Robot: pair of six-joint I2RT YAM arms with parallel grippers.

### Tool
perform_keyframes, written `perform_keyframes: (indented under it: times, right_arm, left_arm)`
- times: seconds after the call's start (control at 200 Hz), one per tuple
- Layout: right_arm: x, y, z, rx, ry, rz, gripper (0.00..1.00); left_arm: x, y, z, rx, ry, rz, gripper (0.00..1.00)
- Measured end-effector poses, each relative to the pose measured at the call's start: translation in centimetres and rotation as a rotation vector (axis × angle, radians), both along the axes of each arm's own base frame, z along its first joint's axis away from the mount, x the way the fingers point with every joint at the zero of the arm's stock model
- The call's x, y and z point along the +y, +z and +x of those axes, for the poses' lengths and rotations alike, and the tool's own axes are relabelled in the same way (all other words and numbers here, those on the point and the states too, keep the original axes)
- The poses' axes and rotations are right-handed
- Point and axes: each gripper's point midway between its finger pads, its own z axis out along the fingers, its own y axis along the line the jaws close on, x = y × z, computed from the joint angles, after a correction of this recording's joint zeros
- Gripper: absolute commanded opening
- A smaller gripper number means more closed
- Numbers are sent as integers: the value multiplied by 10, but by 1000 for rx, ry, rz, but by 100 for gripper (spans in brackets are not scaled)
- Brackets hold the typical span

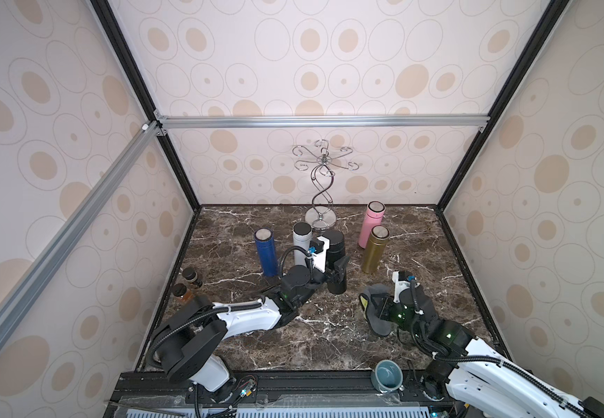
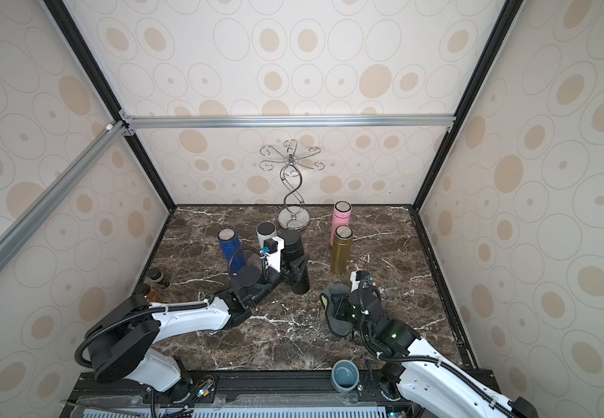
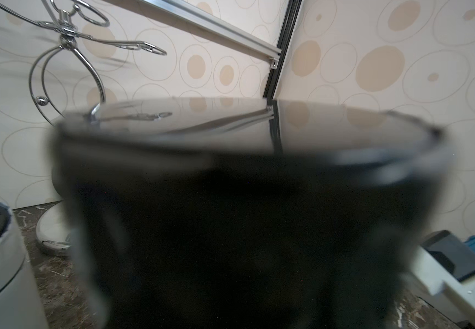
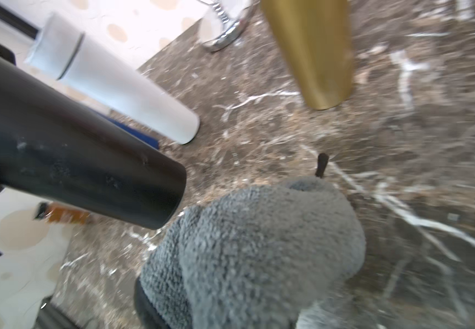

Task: Wipe the surface of the thermos
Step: Place the thermos at the center of the board.

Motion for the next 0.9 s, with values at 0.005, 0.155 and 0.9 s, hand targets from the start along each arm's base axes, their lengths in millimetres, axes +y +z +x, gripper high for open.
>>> perform_keyframes:
  times: [0.005,0.155,0.9]
  right_arm:
    - [0,0,0,1,-2,-1,0]
    - [-12,-4,1,10,-38,-45,0]
    - [-29,-1,-2,-9,-59,-109,0]
  left_arm:
    - [0,0,0,0,0,1,0]
    - [-17,-11,21,-22,36,62,0]
    - [-51,-69,86,-152,235,158,0]
